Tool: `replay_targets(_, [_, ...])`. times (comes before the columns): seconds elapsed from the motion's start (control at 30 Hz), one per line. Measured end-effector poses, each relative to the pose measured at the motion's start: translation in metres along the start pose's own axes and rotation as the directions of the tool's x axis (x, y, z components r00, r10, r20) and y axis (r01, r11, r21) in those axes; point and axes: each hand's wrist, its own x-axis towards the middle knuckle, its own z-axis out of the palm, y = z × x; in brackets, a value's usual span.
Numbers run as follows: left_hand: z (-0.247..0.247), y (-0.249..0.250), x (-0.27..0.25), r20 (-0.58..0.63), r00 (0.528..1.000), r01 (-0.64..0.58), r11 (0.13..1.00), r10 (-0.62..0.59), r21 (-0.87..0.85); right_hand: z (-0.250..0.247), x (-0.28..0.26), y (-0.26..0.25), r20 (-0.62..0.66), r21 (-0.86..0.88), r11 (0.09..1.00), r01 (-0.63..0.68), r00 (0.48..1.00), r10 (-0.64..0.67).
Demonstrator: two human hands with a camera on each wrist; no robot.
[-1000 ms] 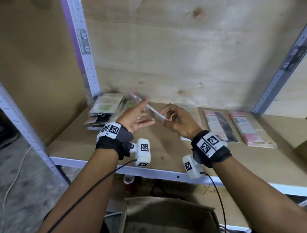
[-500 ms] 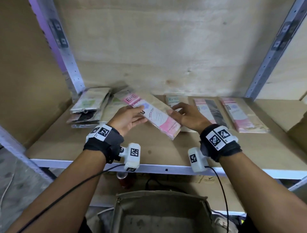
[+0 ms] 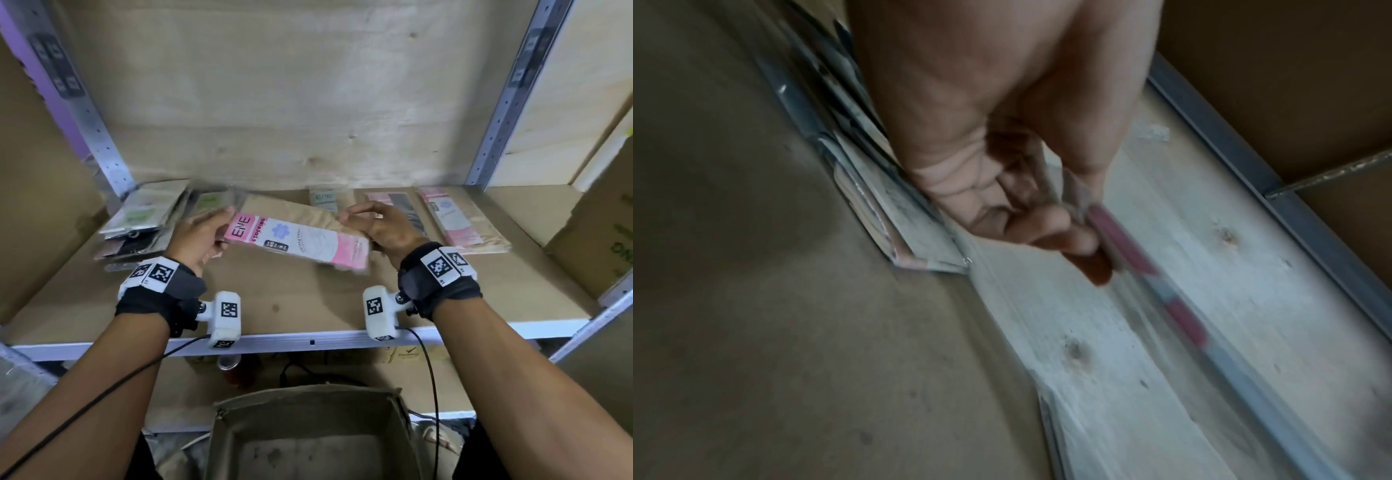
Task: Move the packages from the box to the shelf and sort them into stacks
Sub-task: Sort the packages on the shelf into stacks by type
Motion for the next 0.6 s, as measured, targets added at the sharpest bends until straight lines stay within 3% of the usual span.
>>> replay_targets(0.13, [0.005,-0.007,-0.001,0.076,0.997,-0.007,0.980,-0.008,0.199,-0.005,0.000,0.004,-0.080,0.137,0.984,-0.113,0.989,0.124])
replay_targets(0.27, [0.011,-0.006,-0.002,0.006,0.999,-0.040,0.955,0.040,0.295,-0.003,-0.001,0.005,-0.106,0.089,0.990,-0.109,0.987,0.118])
replay_targets(0.4, [0.017,-0.008,-0.007,-0.106,0.978,-0.129,0.922,0.178,0.364,0.000,-0.002,0.005,-0.108,0.062,0.992,-0.106,0.988,0.112])
replay_targets(0.47, [0.021,-0.010,-0.010,-0.086,0.985,-0.125,0.960,0.151,0.252,0.004,-0.005,0.004,-0.097,0.077,0.990,-0.120,0.987,0.128])
replay_targets(0.6, [0.023,-0.006,-0.015,0.046,0.999,0.018,0.990,-0.012,-0.139,0.008,-0.006,0.005,-0.073,0.064,0.989,-0.130,0.988,0.134])
